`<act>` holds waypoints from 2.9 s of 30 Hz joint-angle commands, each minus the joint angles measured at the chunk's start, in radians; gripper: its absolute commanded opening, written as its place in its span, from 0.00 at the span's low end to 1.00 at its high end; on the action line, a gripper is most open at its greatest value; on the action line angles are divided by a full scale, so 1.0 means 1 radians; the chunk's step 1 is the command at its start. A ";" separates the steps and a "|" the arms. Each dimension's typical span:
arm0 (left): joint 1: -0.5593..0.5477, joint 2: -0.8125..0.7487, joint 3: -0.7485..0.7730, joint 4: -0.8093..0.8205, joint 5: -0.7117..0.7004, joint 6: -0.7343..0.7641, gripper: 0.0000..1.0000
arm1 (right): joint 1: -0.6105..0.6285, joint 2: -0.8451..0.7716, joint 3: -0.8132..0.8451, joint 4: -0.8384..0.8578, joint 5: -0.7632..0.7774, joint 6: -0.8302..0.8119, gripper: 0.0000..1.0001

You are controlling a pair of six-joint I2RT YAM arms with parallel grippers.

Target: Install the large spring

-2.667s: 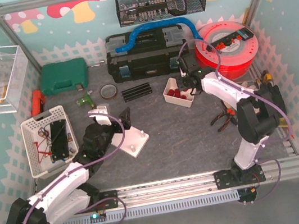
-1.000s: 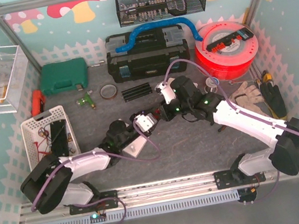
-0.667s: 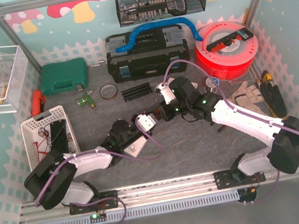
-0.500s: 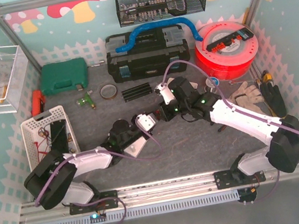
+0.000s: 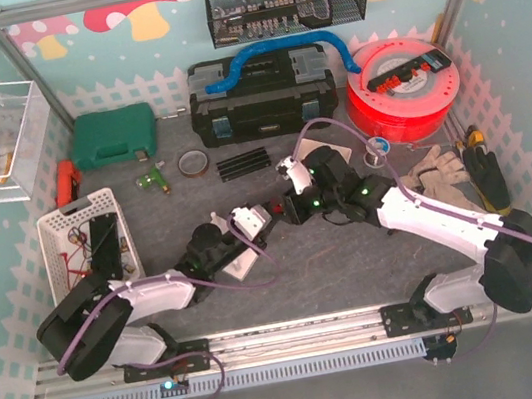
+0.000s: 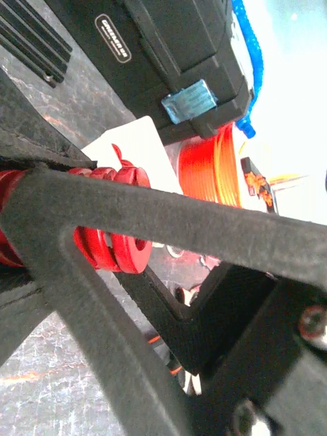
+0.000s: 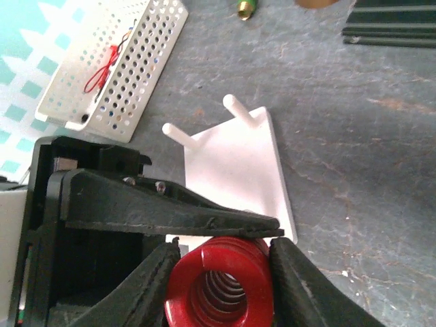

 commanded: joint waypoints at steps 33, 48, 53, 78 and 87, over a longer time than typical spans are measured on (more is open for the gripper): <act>0.038 -0.195 0.129 -0.472 -0.166 -0.289 0.65 | 0.060 0.173 0.309 -0.295 0.407 -0.241 0.00; 0.605 -0.497 0.065 -0.801 -0.110 -0.788 0.98 | 0.165 0.252 0.323 -0.272 0.302 -0.206 0.00; 0.645 -0.493 0.062 -0.810 -0.109 -0.802 0.99 | 0.199 0.306 0.342 -0.269 0.302 -0.196 0.00; 0.652 -0.447 0.029 -0.773 -0.144 -0.813 0.99 | 0.234 0.519 0.382 -0.231 0.318 -0.187 0.09; 0.652 -0.454 0.020 -0.762 -0.135 -0.799 0.99 | 0.234 0.560 0.394 -0.195 0.332 -0.176 0.43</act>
